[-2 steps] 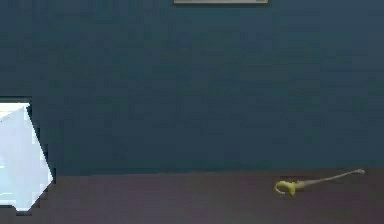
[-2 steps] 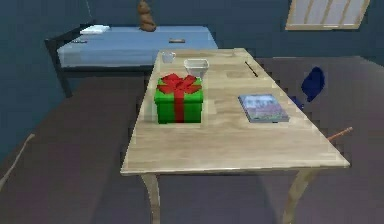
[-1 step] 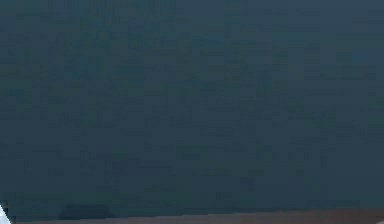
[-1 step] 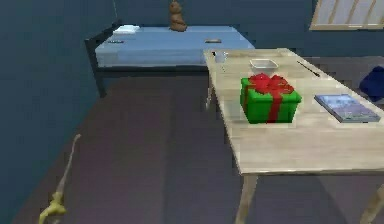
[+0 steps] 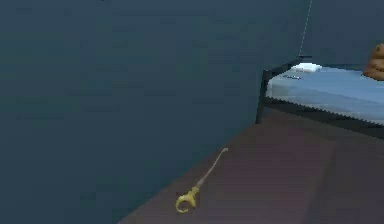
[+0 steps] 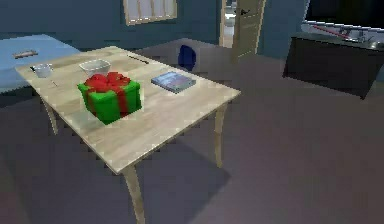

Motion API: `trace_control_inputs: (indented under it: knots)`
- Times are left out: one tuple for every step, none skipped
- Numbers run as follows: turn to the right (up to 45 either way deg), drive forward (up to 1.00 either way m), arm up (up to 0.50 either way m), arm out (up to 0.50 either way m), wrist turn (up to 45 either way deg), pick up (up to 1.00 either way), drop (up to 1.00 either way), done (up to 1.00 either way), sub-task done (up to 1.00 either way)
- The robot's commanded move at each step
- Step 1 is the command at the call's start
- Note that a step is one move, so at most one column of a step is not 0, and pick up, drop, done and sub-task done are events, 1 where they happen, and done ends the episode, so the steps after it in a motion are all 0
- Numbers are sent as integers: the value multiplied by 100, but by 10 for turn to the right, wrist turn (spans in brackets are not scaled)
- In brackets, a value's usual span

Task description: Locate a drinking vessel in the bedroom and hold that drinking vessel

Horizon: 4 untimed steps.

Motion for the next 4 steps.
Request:
trace_control_inputs:
  knots:
    - [0,55,0,0,0,0,0,0,0]
    - [420,0,0,0,0,0,0,0,0]
    - [0,75,0,0,0,0,0,0,0]
    - [-420,0,0,0,0,0,0,0,0]
